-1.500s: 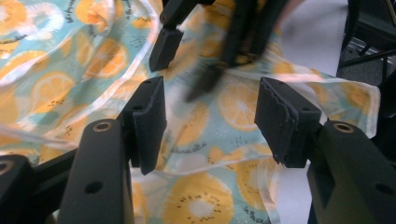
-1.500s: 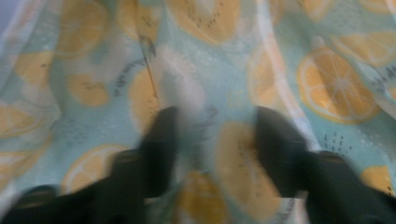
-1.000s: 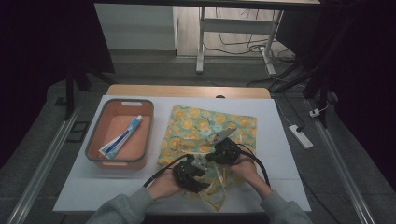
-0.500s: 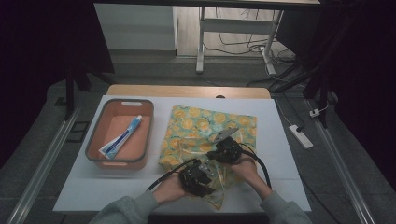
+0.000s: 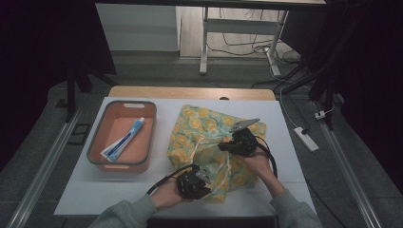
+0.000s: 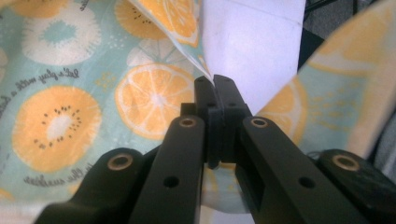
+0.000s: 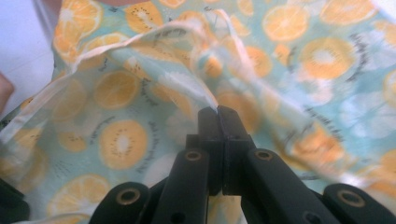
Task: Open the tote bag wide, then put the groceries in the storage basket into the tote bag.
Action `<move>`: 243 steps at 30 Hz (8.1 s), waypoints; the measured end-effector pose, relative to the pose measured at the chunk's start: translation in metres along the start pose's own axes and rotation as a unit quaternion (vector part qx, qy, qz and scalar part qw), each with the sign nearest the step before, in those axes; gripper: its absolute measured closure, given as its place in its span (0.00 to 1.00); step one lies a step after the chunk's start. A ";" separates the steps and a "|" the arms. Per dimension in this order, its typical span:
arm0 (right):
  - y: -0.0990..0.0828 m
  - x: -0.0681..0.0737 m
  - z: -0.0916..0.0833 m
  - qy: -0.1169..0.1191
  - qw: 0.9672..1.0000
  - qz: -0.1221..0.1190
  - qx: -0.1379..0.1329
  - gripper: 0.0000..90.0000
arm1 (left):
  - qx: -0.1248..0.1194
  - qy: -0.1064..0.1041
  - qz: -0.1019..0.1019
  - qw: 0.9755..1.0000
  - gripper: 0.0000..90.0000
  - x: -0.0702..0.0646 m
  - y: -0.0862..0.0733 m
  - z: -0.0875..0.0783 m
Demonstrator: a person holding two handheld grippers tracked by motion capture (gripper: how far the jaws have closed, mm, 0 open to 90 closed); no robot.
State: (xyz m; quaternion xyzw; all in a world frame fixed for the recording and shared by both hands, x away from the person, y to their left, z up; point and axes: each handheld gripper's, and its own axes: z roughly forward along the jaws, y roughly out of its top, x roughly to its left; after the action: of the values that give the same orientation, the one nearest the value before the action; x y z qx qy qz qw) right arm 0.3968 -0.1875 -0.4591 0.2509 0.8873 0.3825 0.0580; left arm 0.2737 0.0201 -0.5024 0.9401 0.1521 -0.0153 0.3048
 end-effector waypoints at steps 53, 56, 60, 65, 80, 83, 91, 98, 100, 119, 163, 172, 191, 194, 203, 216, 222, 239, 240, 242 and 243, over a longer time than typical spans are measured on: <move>-0.067 0.040 -0.027 -0.107 0.992 -0.012 0.069 0.48 | -0.006 0.165 -0.092 0.982 0.95 0.061 0.002 -0.030; -0.069 0.030 -0.022 -0.095 0.993 0.009 0.071 0.54 | 0.002 0.163 -0.096 0.982 0.98 0.065 0.000 -0.027; -0.069 0.021 -0.011 -0.060 0.995 0.018 0.080 0.73 | -0.012 0.165 -0.101 0.981 0.98 0.066 -0.002 -0.027; -0.069 0.016 -0.009 -0.048 0.995 0.028 0.079 0.95 | -0.034 0.147 -0.109 0.983 0.38 0.063 0.001 -0.025; -0.065 -0.016 -0.042 -0.115 0.991 0.060 0.016 0.99 | -0.023 0.191 -0.122 0.974 0.98 0.064 -0.008 -0.037; -0.061 -0.029 -0.049 -0.142 0.987 0.074 0.003 0.99 | -0.034 0.200 -0.139 0.969 0.98 0.071 -0.015 -0.049; -0.058 -0.031 -0.044 -0.116 0.989 0.090 -0.005 0.99 | -0.066 0.168 -0.120 0.976 0.55 0.063 0.004 -0.037; -0.059 -0.028 -0.042 -0.113 0.990 0.086 -0.002 0.99 | -0.002 0.134 -0.126 0.983 0.52 0.072 0.010 -0.007; -0.059 -0.029 -0.044 -0.114 0.990 0.087 -0.005 0.99 | -0.001 0.131 -0.119 0.984 0.83 0.071 0.006 -0.007; -0.055 -0.028 -0.051 -0.104 0.991 0.088 -0.010 0.99 | -0.142 0.123 -0.128 0.974 0.97 0.072 -0.009 -0.082; -0.048 -0.077 0.004 -0.131 0.983 0.131 0.015 0.99 | -0.049 0.228 -0.179 0.956 0.63 0.112 0.001 -0.049; -0.047 -0.075 0.003 -0.123 0.985 0.119 0.006 0.99 | -0.146 0.161 -0.181 0.959 0.33 0.091 -0.017 -0.118; -0.046 -0.073 -0.007 -0.117 0.987 0.105 -0.011 0.99 | -0.115 0.243 -0.239 0.933 0.35 0.129 -0.068 -0.160; -0.046 -0.073 -0.007 -0.117 0.988 0.105 -0.011 0.99 | -0.110 0.251 -0.247 0.929 0.35 0.135 -0.076 -0.165; -0.045 -0.071 -0.005 -0.116 0.988 0.103 -0.008 0.99 | -0.060 0.279 -0.285 0.915 0.34 0.157 -0.101 -0.165; -0.045 -0.070 -0.003 -0.115 0.988 0.100 -0.004 0.99 | 0.015 0.279 -0.331 0.901 0.31 0.194 -0.127 -0.143; -0.046 -0.070 -0.003 -0.114 0.988 0.101 -0.003 0.99 | 0.033 0.261 -0.343 0.902 0.31 0.205 -0.132 -0.133; -0.047 -0.069 -0.001 -0.115 0.988 0.102 0.000 0.99 | 0.079 0.244 -0.373 0.892 0.60 0.212 -0.143 -0.122; -0.047 -0.069 -0.001 -0.115 0.988 0.102 0.001 0.99 | 0.079 0.246 -0.372 0.892 0.62 0.212 -0.143 -0.122; -0.047 -0.069 -0.002 -0.115 0.988 0.102 0.001 0.99 | 0.079 0.263 -0.373 0.886 0.75 0.210 -0.143 -0.126; -0.047 -0.069 -0.002 -0.115 0.988 0.103 0.000 0.99 | 0.073 0.261 -0.380 0.884 0.79 0.210 -0.143 -0.130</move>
State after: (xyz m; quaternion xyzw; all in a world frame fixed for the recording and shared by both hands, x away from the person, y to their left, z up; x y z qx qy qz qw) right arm 0.4374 -0.2501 -0.4975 0.3829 0.8444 0.3548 0.1202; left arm 0.4235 0.2634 -0.5039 0.7998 0.5702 0.1051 0.1551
